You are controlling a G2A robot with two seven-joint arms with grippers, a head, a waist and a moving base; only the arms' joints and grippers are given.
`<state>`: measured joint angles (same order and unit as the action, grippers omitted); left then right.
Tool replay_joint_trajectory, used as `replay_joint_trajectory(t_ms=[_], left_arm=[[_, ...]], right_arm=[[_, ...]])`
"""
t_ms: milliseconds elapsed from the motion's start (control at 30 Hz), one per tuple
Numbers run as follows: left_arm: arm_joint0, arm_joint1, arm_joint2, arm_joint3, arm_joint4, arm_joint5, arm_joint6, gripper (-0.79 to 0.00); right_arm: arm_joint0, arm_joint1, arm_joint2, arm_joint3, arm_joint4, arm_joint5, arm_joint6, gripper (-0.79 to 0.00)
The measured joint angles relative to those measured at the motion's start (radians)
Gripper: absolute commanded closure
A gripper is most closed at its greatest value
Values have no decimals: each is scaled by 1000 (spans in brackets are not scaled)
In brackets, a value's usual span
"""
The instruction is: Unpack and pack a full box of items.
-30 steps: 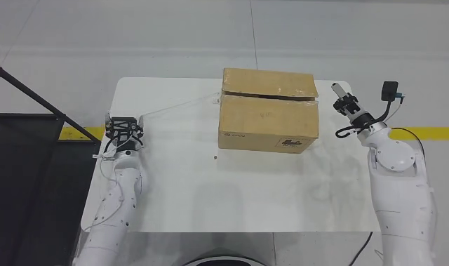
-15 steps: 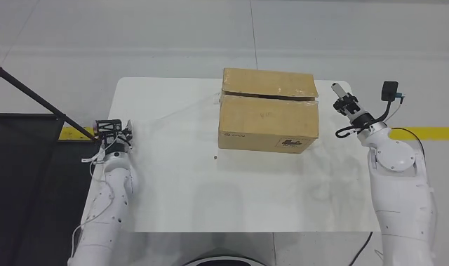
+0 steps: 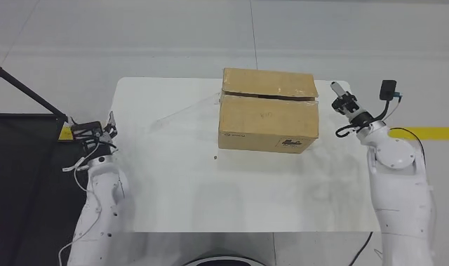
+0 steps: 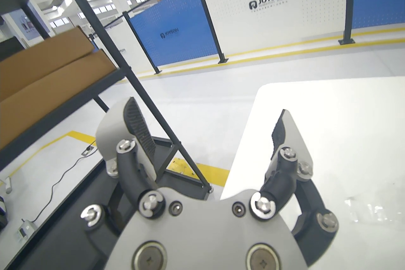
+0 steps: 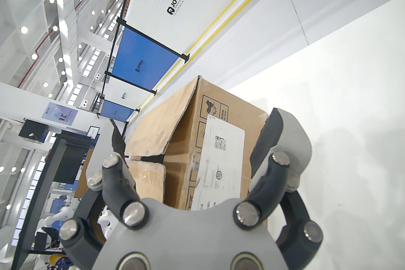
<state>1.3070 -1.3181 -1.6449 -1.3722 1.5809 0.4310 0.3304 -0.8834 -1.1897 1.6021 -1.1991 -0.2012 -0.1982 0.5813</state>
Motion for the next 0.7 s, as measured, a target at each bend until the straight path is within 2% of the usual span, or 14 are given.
replay_joint_trajectory(t_ms=[100, 233, 400, 700], left_arm=[[41, 0, -5, -72, 3, -20, 16, -785], [72, 2, -12, -117, -16, -76, 66, -785], [87, 5, -36, -124, -50, -152, 129, -785], [98, 9, -62, -125, -53, -191, 158, -785]], right_arm=[[63, 0, -20, 65, 26, 7, 48, -785], [144, -3, -52, 165, 67, -25, 106, -785], [234, -18, -118, 295, 95, -71, 102, -785], [336, -41, -204, 470, 171, -182, 188, -785]])
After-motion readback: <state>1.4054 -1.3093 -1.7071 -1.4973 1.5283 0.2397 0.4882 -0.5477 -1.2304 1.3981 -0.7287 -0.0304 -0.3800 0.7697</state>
